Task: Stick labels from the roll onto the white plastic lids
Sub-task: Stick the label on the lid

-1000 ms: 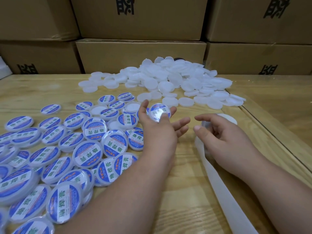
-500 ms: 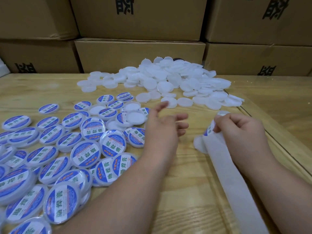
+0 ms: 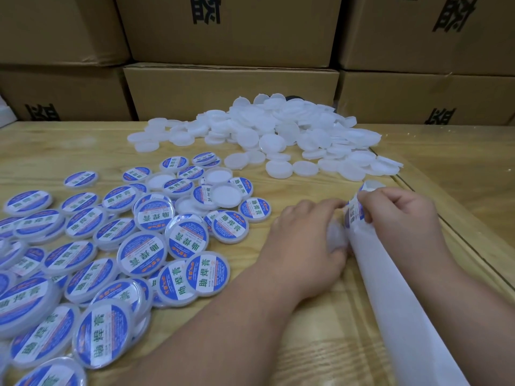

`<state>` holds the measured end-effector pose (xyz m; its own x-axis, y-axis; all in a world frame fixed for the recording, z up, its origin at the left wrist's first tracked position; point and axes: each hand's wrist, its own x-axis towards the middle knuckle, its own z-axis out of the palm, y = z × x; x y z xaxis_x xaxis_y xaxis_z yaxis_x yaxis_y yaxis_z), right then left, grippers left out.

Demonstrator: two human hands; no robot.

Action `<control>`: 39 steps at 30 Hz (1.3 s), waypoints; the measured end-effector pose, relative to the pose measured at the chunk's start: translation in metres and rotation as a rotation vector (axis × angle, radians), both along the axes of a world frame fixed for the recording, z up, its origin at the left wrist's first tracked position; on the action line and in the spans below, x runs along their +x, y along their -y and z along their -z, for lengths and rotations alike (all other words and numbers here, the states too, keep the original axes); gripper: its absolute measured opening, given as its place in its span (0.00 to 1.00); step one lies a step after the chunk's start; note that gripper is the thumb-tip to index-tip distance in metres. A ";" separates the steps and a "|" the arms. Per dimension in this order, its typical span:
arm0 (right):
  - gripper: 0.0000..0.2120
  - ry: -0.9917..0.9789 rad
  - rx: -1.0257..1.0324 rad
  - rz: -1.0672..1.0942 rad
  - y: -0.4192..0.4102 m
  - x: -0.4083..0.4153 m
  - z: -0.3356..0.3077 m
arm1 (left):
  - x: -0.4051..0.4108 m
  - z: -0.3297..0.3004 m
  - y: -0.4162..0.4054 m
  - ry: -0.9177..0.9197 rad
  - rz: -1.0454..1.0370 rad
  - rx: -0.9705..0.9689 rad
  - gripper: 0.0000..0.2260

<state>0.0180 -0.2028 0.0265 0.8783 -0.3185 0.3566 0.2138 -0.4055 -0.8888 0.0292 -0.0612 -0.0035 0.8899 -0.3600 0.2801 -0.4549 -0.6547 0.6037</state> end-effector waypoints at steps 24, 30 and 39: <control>0.09 -0.165 -0.120 -0.242 -0.003 0.004 0.014 | 0.006 -0.009 -0.007 -0.241 -0.060 -0.509 0.09; 0.04 -0.264 -0.224 -0.178 -0.002 0.003 0.012 | 0.006 -0.010 -0.006 -0.227 -0.069 -0.520 0.08; 0.02 -0.289 -0.101 -0.203 0.000 0.004 0.013 | 0.008 -0.008 -0.005 -0.222 -0.092 -0.527 0.07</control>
<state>0.0223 -0.2032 0.0138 0.9891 -0.1030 0.1056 0.0453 -0.4692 -0.8819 0.0372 -0.0560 0.0041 0.9689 -0.1408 0.2035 -0.2353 -0.2708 0.9334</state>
